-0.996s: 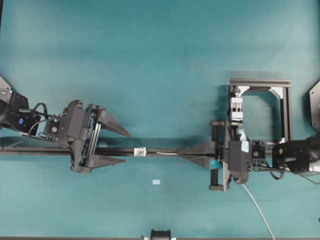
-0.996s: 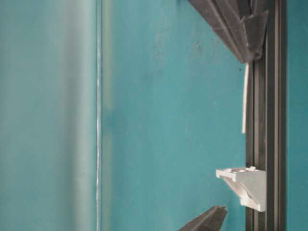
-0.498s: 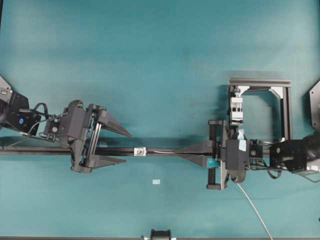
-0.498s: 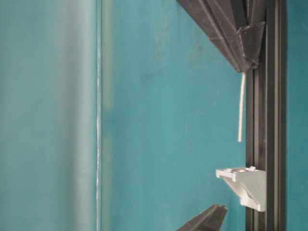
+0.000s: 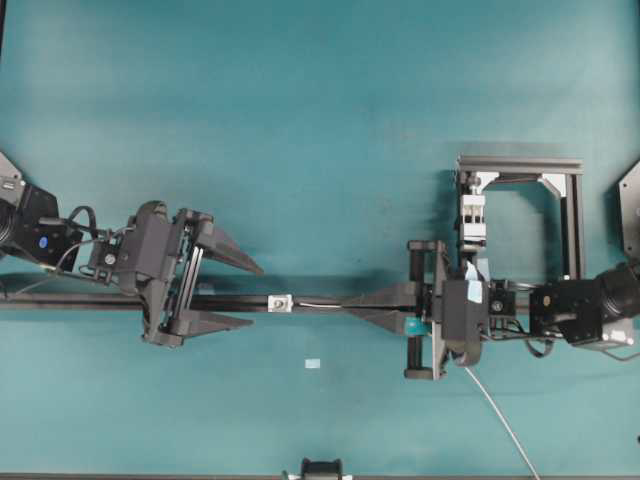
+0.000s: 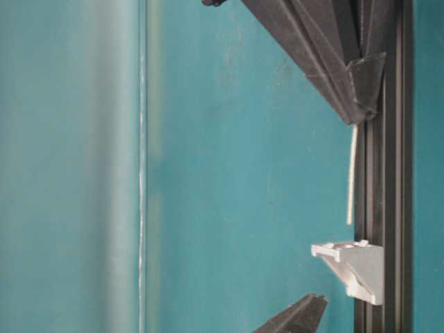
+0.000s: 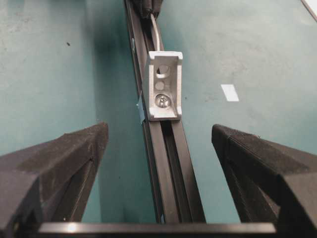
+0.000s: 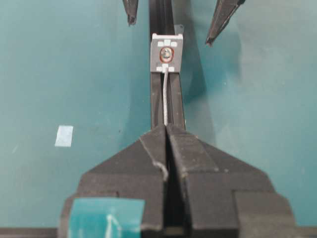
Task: Insert the wire into the hole on the left side and pull it with the left arm.
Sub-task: 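Push the wire tip leftward through the bracket hole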
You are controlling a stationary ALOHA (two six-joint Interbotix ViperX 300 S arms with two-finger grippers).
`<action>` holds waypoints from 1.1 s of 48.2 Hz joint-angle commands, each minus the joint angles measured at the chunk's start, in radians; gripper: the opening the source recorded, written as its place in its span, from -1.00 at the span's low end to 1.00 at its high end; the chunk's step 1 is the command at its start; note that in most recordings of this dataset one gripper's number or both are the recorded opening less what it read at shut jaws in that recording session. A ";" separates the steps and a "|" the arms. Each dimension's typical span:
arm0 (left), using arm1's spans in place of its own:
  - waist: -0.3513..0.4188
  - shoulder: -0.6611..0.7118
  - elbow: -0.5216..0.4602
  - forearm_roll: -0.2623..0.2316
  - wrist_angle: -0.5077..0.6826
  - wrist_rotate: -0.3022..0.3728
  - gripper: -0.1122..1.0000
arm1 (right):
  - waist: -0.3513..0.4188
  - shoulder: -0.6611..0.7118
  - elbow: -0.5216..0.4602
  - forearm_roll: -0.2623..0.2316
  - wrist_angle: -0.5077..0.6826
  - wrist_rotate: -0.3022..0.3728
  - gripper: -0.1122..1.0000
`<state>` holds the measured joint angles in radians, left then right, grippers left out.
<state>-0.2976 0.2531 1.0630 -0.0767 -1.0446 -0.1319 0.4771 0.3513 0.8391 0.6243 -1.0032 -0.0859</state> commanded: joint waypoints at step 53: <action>0.000 -0.020 -0.009 0.003 -0.002 0.003 0.41 | -0.043 0.028 -0.080 -0.040 0.025 -0.003 -0.75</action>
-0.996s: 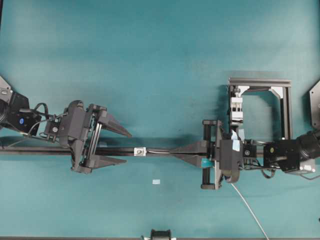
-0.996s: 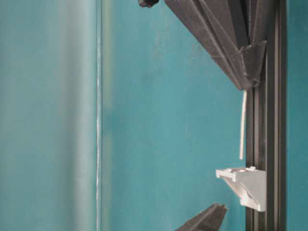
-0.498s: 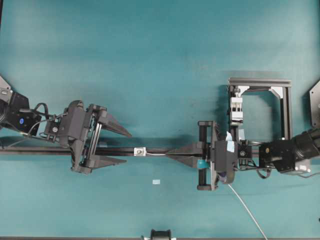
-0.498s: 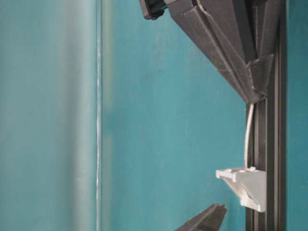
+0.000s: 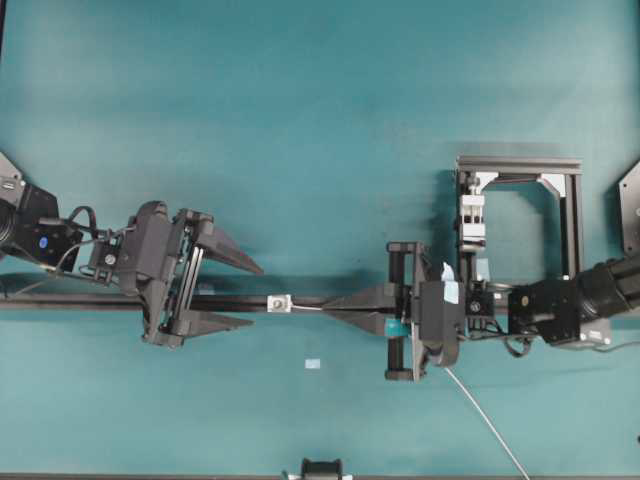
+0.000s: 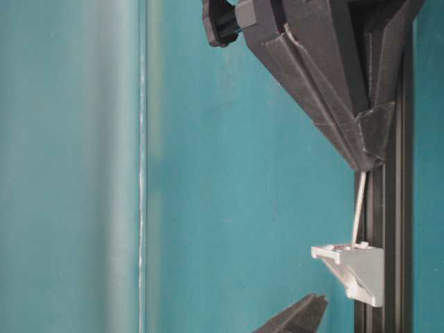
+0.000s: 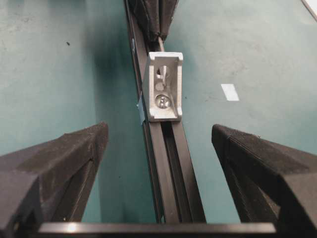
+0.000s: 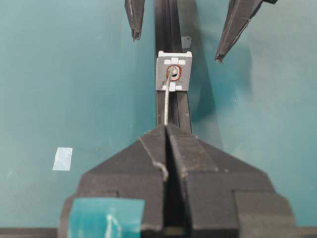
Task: Insert the wire into the hole on the left side and pull it with the left arm.
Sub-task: 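Push the wire tip leftward through the bracket hole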
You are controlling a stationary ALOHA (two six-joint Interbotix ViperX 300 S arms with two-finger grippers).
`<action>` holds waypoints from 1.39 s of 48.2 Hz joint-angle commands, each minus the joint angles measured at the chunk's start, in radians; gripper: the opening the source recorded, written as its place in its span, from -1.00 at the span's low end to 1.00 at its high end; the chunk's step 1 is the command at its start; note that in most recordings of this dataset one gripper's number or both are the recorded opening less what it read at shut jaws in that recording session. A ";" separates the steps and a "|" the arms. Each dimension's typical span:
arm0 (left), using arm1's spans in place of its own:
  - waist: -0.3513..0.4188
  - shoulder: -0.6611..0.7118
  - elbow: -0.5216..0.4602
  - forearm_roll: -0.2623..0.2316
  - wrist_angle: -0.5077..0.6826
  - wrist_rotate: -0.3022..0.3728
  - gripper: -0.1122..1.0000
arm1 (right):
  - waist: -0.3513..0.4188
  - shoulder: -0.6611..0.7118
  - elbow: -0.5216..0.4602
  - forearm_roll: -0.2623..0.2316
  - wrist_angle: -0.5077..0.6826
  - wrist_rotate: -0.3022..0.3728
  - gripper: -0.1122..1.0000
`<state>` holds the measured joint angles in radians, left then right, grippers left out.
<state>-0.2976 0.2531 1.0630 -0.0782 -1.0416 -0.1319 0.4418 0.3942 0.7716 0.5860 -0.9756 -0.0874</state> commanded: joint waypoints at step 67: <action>0.000 -0.018 -0.009 0.011 0.000 0.003 0.41 | -0.071 0.015 -0.100 -0.106 0.055 -0.005 -0.75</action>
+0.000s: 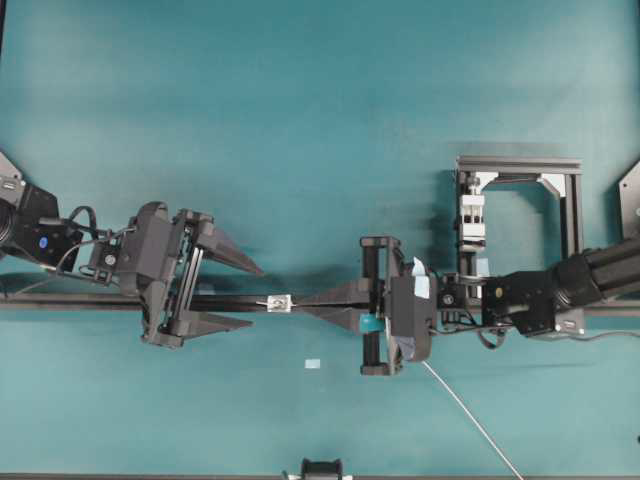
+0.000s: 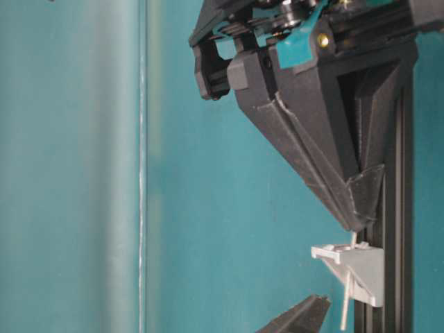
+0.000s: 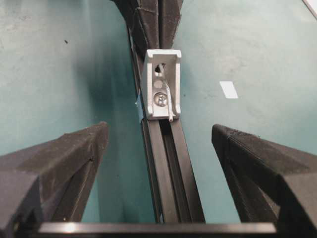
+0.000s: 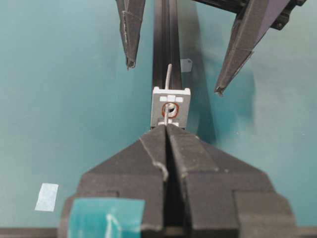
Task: Insert the wire into the hole on the left side and pull it with the left arm.
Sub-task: 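Push the wire tip leftward through the bracket hole, then close the left gripper on the wire tip past the bracket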
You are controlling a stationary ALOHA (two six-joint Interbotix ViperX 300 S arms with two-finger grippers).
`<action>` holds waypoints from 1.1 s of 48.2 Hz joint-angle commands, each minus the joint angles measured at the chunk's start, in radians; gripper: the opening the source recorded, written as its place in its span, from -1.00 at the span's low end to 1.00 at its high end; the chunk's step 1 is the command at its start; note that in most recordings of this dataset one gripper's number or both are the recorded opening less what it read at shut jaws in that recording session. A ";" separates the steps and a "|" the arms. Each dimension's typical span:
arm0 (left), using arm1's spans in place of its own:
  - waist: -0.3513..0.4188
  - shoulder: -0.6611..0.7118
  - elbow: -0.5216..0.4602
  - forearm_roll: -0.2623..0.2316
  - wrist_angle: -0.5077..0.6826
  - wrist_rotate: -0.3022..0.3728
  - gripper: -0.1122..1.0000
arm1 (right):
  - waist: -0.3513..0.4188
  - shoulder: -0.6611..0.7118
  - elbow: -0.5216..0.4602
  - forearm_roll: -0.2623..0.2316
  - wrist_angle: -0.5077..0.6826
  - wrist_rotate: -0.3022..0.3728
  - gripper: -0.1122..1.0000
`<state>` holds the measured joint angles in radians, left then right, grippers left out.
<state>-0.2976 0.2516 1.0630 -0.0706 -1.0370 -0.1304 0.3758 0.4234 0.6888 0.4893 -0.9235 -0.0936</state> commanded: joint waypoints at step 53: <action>0.000 -0.078 -0.054 0.003 0.140 -0.021 -0.55 | -0.009 -0.014 -0.023 -0.021 0.018 0.008 -0.75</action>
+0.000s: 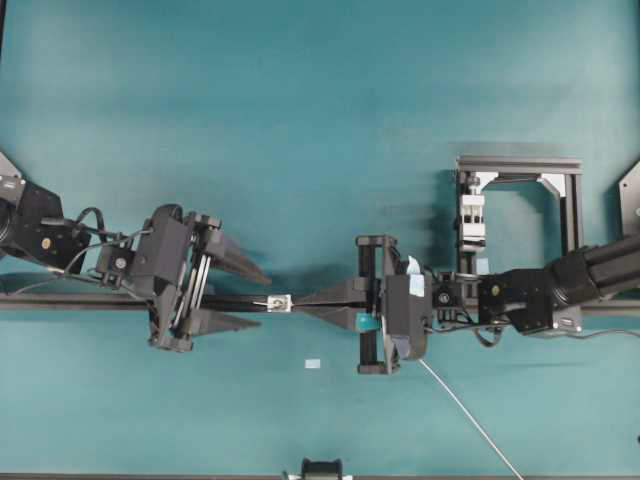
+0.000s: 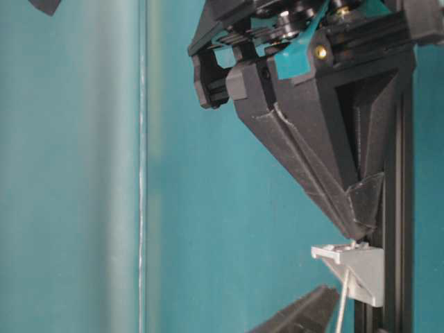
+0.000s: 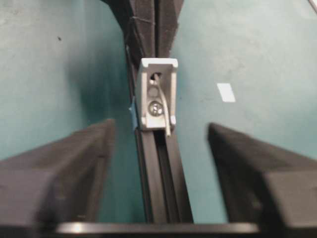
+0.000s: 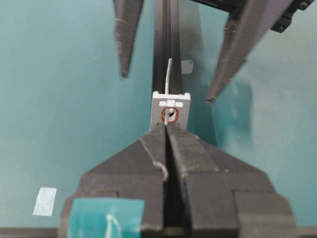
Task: Insert the wire into the hole on the left side and pull it with the left arm.
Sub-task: 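Close the left gripper on the wire tip past the bracket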
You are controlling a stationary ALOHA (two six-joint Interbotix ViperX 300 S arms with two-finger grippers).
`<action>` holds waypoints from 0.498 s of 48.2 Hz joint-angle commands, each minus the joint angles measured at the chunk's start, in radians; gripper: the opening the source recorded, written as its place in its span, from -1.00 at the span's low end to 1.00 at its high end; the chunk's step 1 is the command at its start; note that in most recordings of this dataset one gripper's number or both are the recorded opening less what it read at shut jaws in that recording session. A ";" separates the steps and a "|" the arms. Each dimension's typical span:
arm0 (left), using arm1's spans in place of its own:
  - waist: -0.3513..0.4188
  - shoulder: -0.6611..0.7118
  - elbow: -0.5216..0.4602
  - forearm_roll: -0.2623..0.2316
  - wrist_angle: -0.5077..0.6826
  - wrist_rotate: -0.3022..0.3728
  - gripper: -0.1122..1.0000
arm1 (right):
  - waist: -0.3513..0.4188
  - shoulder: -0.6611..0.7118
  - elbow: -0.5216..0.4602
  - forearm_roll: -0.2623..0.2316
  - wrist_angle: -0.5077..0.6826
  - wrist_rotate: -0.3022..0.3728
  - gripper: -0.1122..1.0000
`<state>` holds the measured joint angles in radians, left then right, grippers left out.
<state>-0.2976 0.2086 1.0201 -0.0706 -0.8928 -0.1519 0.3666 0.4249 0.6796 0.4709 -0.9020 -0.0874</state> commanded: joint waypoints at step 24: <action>-0.021 -0.040 -0.011 0.008 -0.005 0.008 -0.98 | 0.002 -0.015 -0.014 -0.003 -0.003 0.008 -0.75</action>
<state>-0.3099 0.1933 1.0201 -0.0675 -0.8928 -0.1457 0.3666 0.4249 0.6780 0.4709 -0.9020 -0.0813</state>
